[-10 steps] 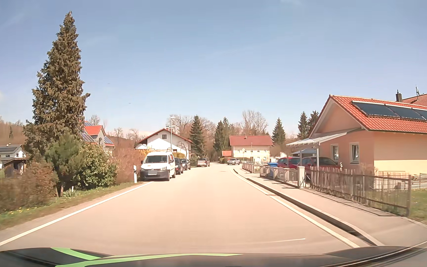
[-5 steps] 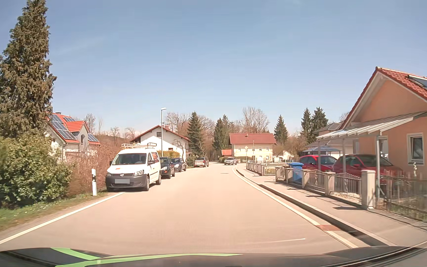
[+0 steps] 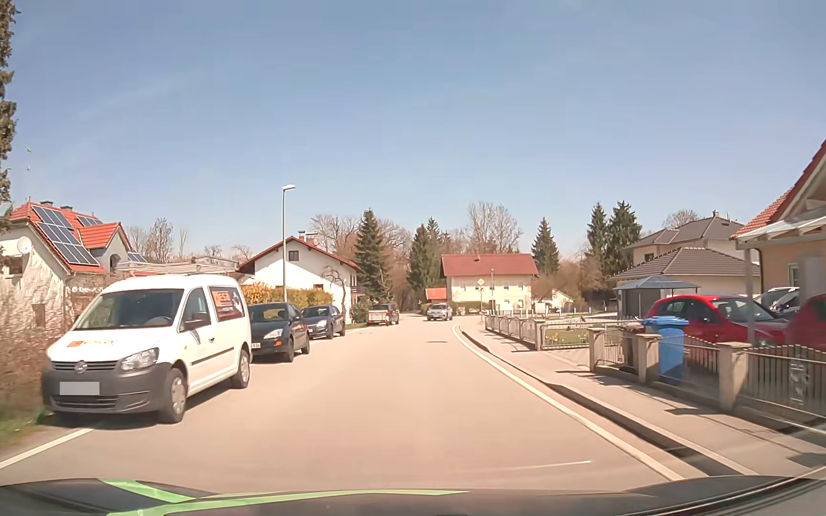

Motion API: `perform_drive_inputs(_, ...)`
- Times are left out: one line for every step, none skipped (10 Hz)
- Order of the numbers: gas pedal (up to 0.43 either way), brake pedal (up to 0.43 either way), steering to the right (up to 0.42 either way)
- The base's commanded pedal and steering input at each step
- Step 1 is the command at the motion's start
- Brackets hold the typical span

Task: Follow the waypoints while adhering to traffic rules and regulations

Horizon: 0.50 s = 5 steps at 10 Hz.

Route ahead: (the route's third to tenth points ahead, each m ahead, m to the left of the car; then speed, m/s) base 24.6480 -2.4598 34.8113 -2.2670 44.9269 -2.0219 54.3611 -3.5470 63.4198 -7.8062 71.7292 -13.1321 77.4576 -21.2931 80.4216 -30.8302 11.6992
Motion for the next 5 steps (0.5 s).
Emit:
perform_drive_inputs(0.000, 0.159, 0.005)
perform_drive_inputs(0.000, 0.183, 0.005)
perform_drive_inputs(0.000, 0.201, 0.005)
perform_drive_inputs(0.000, 0.213, 0.005)
perform_drive_inputs(0.000, 0.220, 0.005)
